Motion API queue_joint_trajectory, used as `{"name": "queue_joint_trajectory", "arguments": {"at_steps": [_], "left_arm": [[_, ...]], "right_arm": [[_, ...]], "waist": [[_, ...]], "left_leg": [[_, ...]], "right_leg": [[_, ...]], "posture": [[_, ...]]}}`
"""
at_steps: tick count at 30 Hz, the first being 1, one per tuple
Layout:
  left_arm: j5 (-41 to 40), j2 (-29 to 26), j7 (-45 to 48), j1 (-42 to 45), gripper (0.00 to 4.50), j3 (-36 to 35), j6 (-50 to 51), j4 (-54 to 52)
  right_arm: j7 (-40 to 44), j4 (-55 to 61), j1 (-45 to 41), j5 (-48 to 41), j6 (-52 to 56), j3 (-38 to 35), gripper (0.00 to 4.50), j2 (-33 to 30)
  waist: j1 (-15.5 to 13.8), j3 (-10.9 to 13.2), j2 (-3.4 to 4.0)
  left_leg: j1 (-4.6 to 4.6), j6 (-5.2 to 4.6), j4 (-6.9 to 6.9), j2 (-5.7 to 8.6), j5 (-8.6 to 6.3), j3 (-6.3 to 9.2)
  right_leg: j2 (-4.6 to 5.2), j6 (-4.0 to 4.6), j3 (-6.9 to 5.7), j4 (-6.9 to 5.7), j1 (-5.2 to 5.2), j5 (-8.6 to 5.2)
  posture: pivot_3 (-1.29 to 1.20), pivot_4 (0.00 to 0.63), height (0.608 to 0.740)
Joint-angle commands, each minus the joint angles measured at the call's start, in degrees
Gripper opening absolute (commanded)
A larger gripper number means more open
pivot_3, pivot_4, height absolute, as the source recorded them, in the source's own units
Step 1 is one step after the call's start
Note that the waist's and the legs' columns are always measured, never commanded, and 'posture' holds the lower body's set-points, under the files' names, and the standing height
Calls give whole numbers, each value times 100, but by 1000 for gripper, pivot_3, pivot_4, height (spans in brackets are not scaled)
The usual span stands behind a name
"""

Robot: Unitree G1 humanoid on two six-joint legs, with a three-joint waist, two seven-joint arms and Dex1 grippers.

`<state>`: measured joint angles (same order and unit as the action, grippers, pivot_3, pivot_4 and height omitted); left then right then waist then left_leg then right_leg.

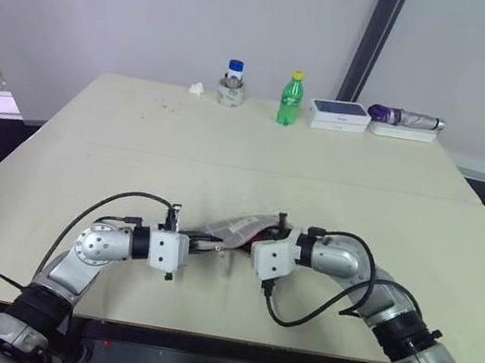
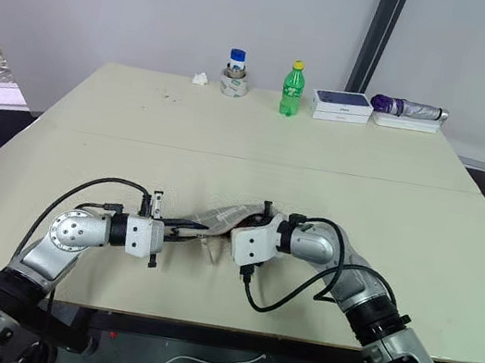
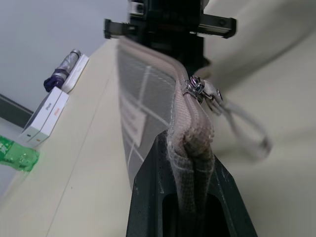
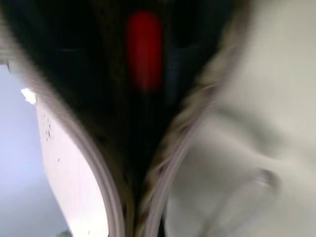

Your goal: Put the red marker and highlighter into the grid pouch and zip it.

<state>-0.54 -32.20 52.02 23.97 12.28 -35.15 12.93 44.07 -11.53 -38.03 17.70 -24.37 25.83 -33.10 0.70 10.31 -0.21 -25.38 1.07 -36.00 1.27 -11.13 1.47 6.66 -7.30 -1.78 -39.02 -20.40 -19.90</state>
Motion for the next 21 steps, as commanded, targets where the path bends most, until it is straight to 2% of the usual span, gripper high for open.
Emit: {"name": "queue_joint_trajectory", "arguments": {"at_steps": [1,2,7,11,17,21], "left_arm": [[-18,-15,-77,34,0,-62,33,-158],[15,-37,-115,5,0,-79,53,-162],[196,-133,-309,-112,0,-77,70,-129],[311,-83,-495,-99,0,-38,104,-50],[515,67,-661,71,0,8,42,197],[916,125,-1002,246,0,6,-29,443]], "right_arm": [[-158,300,-24,-356,114,-553,3737,-12],[-29,581,135,-777,426,-817,4221,-92],[558,1654,925,-2160,1523,-1654,4221,-556],[651,2162,1269,-2888,2278,-2125,4221,-678],[394,2507,1296,-3308,3056,-2445,4221,-450],[218,2781,1661,-3682,3812,-2571,4221,-332]], "waist": [[-7,0,0],[-23,0,0],[-46,0,-1],[-2,-1,3],[-9,0,2],[-57,0,1]], "left_leg": [[0,0,0,0,0,0],[0,0,0,0,0,0],[-1,-2,-3,-6,-1,1],[5,-1,0,-6,-1,2],[4,-1,2,-9,-1,3],[3,-1,-1,-6,-1,4]], "right_leg": [[0,0,0,0,0,0],[0,0,0,0,0,0],[5,0,-1,3,7,0],[3,0,-1,0,10,0],[-1,1,-2,0,7,0],[4,0,-3,0,9,0]], "posture": [[0,150,740],[0,150,740],[0,150,740],[0,150,740],[0,150,740],[0,150,740]]}}
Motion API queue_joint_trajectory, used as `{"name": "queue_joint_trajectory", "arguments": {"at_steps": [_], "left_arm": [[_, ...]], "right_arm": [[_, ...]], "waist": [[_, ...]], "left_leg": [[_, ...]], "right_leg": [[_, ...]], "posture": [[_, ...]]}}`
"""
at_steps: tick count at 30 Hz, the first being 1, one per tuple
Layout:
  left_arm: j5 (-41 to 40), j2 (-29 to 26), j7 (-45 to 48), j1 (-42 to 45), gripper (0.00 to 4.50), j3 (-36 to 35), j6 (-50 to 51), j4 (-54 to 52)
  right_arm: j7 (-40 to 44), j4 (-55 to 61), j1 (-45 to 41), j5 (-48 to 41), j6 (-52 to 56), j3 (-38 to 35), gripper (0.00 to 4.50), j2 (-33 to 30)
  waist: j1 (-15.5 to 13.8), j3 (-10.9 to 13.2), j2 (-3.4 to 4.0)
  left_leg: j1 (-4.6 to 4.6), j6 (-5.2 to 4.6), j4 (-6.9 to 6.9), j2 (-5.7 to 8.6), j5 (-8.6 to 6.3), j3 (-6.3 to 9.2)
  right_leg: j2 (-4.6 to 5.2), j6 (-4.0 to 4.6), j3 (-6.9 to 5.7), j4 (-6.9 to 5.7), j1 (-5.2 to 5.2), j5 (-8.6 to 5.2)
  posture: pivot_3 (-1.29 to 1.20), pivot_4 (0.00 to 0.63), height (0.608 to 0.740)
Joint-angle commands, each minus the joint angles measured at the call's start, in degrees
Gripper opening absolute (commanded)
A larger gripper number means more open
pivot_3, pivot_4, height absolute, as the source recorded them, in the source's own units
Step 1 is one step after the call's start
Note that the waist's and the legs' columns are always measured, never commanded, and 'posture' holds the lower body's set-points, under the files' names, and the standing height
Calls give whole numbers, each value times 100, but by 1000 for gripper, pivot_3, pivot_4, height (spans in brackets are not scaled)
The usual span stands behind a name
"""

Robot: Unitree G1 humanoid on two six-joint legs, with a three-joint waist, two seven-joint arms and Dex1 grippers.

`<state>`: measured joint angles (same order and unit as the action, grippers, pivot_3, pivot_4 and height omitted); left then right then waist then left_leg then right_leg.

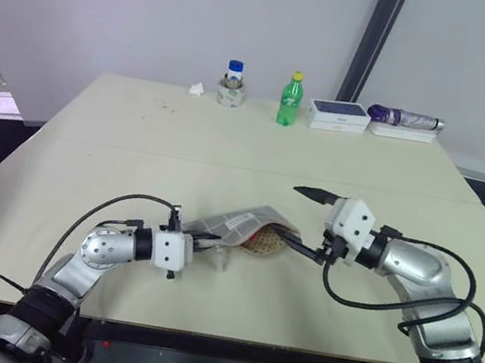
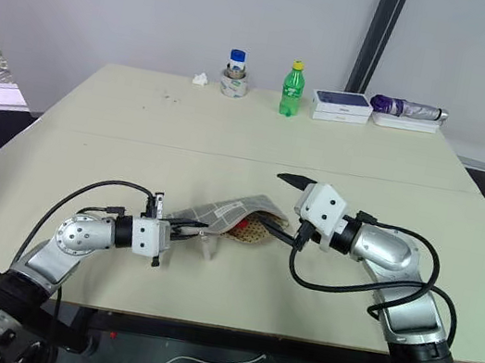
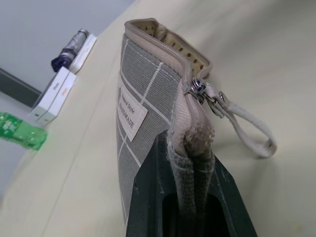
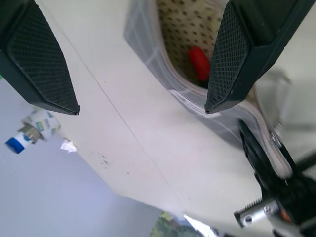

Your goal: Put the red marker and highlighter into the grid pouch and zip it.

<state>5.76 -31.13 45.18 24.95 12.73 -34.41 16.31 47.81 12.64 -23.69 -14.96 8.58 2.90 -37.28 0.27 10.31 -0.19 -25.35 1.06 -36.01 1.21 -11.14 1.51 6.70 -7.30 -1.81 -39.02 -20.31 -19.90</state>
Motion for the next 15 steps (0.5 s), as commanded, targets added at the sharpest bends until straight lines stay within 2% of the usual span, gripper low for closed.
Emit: {"name": "queue_joint_trajectory", "arguments": {"at_steps": [1,6,9,13,15], "left_arm": [[401,30,-426,183,0,-36,-130,165],[945,152,-1016,357,0,7,-209,404],[1291,211,-1261,398,0,144,-353,413],[1751,235,-1557,547,0,284,-433,292],[1692,293,-1592,618,0,243,-277,152]], "right_arm": [[-214,452,321,-604,778,-344,4221,135],[-300,1005,999,-1471,2132,-368,4221,189],[-472,1209,1247,-1559,2608,-114,4221,288],[-1077,1045,1088,-1975,3546,5,4221,957],[-1223,928,976,-2004,3768,92,4221,1209]], "waist": [[-27,0,-1],[-75,0,-1],[-88,0,-1],[-83,0,-1],[-87,0,-1]], "left_leg": [[0,0,0,2,0,0],[-1,0,-1,2,0,-1],[-1,-1,-2,1,-1,-1],[0,0,0,4,0,0],[-1,0,-1,6,0,0]], "right_leg": [[0,0,-1,0,0,0],[0,0,0,0,-1,0],[0,-1,1,0,0,0],[-2,0,1,-2,-3,0],[-3,0,1,-3,-4,0]], "posture": [[0,150,740],[0,150,740],[0,150,740],[0,150,740],[0,150,740]]}}
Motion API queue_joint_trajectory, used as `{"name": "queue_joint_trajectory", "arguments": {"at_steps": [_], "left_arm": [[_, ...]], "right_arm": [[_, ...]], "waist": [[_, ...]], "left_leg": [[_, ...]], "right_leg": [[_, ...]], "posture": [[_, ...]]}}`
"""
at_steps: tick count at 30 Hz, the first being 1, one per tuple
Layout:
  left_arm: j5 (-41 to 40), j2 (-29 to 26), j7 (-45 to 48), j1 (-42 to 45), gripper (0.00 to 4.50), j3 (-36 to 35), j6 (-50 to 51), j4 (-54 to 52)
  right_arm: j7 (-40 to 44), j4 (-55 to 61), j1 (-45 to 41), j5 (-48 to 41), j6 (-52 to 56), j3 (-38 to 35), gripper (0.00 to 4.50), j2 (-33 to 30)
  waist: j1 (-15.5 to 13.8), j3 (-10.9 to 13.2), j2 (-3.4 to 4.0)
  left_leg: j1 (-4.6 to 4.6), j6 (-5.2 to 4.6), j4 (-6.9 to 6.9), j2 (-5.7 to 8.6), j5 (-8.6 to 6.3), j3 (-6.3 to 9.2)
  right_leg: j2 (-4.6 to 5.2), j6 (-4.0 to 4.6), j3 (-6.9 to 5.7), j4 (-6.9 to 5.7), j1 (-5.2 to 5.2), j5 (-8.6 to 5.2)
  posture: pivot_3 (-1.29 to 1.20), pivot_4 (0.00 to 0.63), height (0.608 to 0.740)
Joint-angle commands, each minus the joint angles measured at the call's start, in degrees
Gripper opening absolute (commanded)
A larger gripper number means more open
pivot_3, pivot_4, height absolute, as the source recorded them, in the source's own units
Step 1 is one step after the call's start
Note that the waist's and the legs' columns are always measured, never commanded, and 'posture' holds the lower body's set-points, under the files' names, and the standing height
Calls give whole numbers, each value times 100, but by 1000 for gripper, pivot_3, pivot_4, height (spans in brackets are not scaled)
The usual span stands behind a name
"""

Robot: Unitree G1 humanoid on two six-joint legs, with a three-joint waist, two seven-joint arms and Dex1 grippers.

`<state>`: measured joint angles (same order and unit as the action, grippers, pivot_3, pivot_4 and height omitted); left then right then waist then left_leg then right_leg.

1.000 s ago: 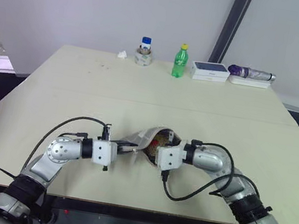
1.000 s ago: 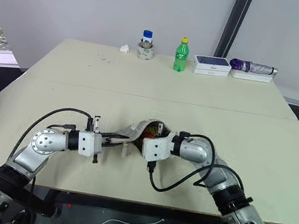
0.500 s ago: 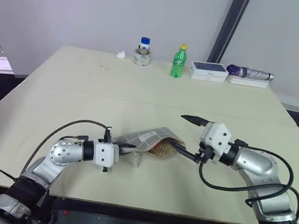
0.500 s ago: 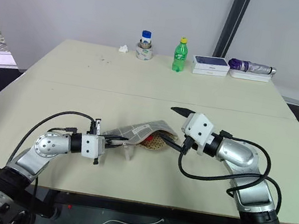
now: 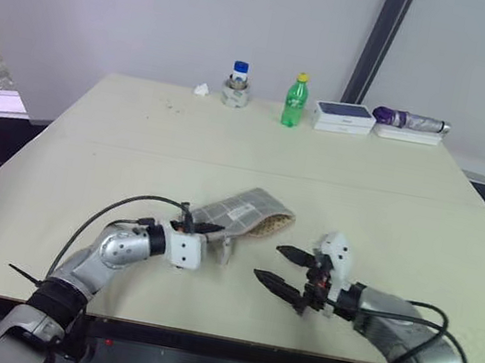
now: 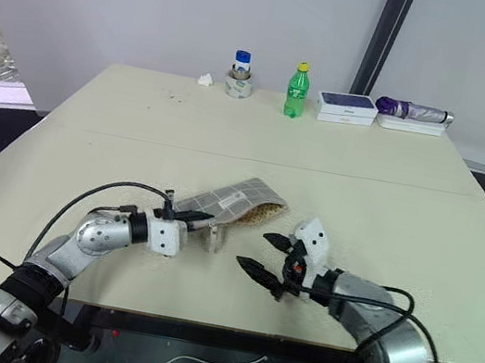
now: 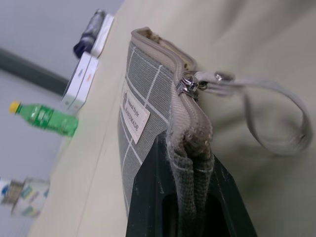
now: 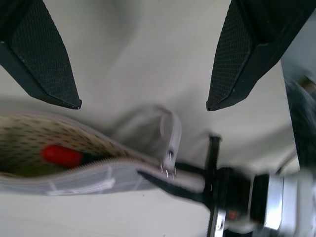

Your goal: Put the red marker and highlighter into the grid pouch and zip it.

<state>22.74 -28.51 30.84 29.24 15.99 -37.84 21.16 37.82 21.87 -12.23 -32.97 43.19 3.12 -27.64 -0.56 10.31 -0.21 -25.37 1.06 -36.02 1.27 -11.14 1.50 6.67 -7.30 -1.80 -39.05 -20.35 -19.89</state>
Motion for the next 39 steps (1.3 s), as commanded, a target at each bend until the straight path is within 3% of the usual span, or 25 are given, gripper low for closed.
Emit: {"name": "queue_joint_trajectory", "arguments": {"at_steps": [1,5,13,16,23,31,35,39], "left_arm": [[-64,59,-145,214,0,-91,131,-406],[-57,88,-163,236,0,-33,202,-492],[1,96,-226,175,0,-25,353,-612],[-64,94,-222,132,0,-50,424,-673],[-75,52,-243,115,0,-76,474,-703],[-108,-5,-275,146,0,-108,469,-626],[-107,-74,-292,184,0,-140,449,-563],[-130,-113,-322,198,0,-142,436,-520]], "right_arm": [[-287,-70,-261,-316,434,56,4221,412],[-218,-219,-504,-49,456,493,4221,555],[-608,-1216,-1157,1,376,405,4221,1501],[-596,-1250,-1232,-62,376,336,3395,1639],[-550,-1318,-1202,126,228,311,36,1501],[-245,-1394,-1125,338,-104,208,36,1058],[468,-1145,-754,331,-360,229,36,395],[315,-1168,-650,335,-288,53,1835,262]], "waist": [[-4,-1,-1],[1,-1,-1],[29,-1,-1],[22,-1,-1],[33,-1,-1],[31,-1,-1],[0,-1,-1],[35,-1,-1]], "left_leg": [[0,0,0,3,0,0],[-1,-1,0,4,0,0],[-1,0,4,6,0,0],[-2,0,3,7,0,0],[-2,0,5,7,0,0],[-2,0,5,7,0,0],[-2,-1,4,8,0,-1],[-3,-1,4,7,0,-1]], "right_leg": [[0,0,0,0,0,0],[2,0,0,0,-2,0],[-2,0,1,-5,-8,0],[-1,0,1,-4,-7,0],[-2,0,1,-5,-9,0],[-2,0,1,-4,-9,0],[-1,0,1,-2,-8,0],[-2,0,1,-3,-9,0]], "posture": [[0,150,740],[0,150,740],[0,150,740],[0,150,740],[0,150,740],[0,150,740],[0,150,740],[0,150,740]]}}
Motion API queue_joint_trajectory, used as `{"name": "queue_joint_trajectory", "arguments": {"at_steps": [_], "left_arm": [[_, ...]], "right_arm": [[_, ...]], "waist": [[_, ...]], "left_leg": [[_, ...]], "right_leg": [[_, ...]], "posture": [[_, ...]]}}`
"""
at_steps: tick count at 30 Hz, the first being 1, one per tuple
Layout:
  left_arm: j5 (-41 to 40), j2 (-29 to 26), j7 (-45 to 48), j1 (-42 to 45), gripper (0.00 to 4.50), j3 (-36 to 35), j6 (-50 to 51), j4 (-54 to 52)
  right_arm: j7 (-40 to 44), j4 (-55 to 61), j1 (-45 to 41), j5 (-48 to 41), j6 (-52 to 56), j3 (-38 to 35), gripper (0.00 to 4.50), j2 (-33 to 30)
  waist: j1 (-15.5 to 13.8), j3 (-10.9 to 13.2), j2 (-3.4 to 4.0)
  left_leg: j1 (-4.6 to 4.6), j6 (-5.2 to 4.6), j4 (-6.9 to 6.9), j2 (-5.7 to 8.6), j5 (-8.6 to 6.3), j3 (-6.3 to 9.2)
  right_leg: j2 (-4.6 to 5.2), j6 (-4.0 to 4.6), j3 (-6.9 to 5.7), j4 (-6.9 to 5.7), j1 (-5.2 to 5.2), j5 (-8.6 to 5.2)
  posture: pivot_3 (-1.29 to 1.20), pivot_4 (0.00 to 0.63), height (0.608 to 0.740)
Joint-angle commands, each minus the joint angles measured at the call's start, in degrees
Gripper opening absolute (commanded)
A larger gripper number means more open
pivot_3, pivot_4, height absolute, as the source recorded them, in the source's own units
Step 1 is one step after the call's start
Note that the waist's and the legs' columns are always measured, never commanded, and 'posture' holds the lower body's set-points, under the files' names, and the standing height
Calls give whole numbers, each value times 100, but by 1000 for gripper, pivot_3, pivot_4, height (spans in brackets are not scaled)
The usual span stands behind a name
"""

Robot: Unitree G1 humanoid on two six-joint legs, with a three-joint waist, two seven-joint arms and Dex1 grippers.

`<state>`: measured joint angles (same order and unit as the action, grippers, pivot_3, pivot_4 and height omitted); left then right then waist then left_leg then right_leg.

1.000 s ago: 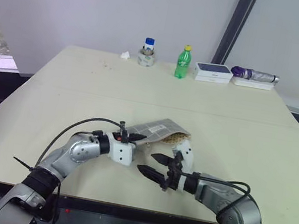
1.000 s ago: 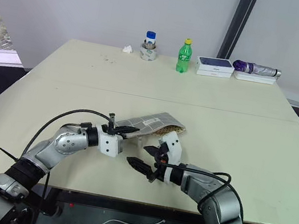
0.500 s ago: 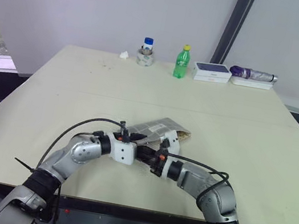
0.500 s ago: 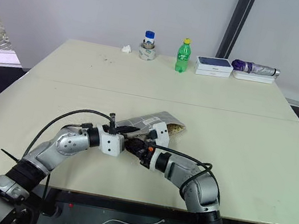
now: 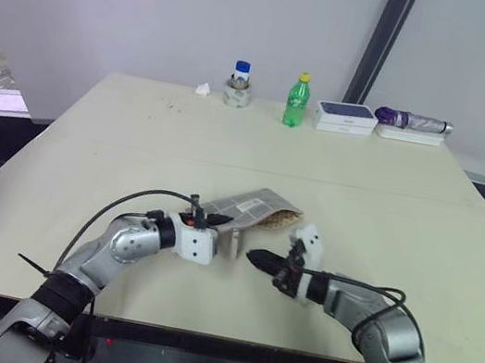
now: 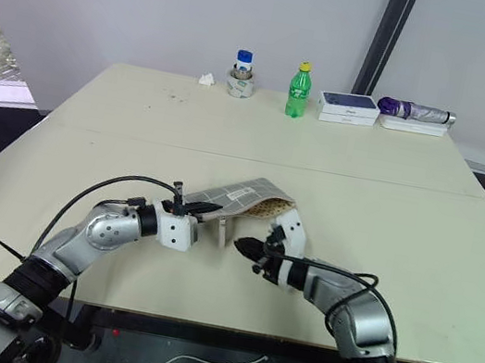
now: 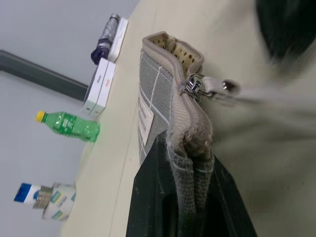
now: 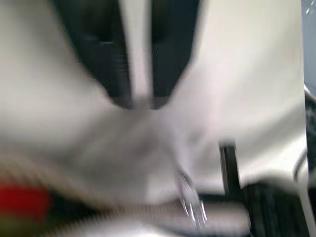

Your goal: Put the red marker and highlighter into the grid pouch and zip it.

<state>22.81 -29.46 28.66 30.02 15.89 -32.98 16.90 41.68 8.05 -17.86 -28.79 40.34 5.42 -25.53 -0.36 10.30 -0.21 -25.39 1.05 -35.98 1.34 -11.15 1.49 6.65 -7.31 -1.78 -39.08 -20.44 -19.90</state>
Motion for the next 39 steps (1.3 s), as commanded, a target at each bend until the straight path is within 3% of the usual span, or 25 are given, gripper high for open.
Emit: {"name": "queue_joint_trajectory", "arguments": {"at_steps": [1,3,10,18,21,26,32,39], "left_arm": [[-140,-22,-109,125,0,-129,-58,-80],[-140,-18,-108,142,0,-121,-62,-65],[-148,-21,-85,206,0,-101,-66,-66],[-150,-10,-94,219,0,-79,-71,-49],[-122,-10,-106,188,0,-67,-72,-76],[-149,-53,-118,133,0,-111,-41,-128],[-227,-202,-26,37,0,-118,-196,-110],[-1311,-715,772,-87,0,-352,-295,252]], "right_arm": [[-87,237,-88,-93,37,-162,2326,65],[-122,314,-105,-208,137,-138,3329,196],[-656,231,-384,-427,421,-176,3329,1040],[-825,-425,-855,299,-325,352,3329,1566],[-821,-580,-890,78,-284,152,2449,1829],[-671,-510,-745,231,-296,150,16,1553],[-307,-1261,-1007,701,-910,-184,16,484],[-175,-2728,-1603,1170,-1822,-589,16,-338]], "waist": [[27,0,0],[32,0,0],[70,0,0],[115,0,0],[108,0,0],[89,0,0],[102,0,0],[114,1,1]], "left_leg": [[1,0,0,-1,0,0],[1,1,1,-2,0,1],[0,1,1,-3,1,2],[0,2,6,-1,1,2],[0,2,6,-1,1,2],[-1,2,1,0,1,2],[0,2,2,2,1,1],[0,2,6,-1,1,-4]], "right_leg": [[-1,0,0,-1,0,0],[-3,0,0,-1,0,0],[-2,0,-1,-1,1,0],[-4,0,0,-3,-6,0],[-4,0,0,-3,-6,0],[-1,0,0,-3,-1,0],[-1,0,0,-3,-3,0],[-1,0,4,-2,-6,0]], "posture": [[0,150,740],[0,150,740],[0,150,740],[0,150,740],[0,150,740],[0,150,740],[0,150,740],[0,150,740]]}}
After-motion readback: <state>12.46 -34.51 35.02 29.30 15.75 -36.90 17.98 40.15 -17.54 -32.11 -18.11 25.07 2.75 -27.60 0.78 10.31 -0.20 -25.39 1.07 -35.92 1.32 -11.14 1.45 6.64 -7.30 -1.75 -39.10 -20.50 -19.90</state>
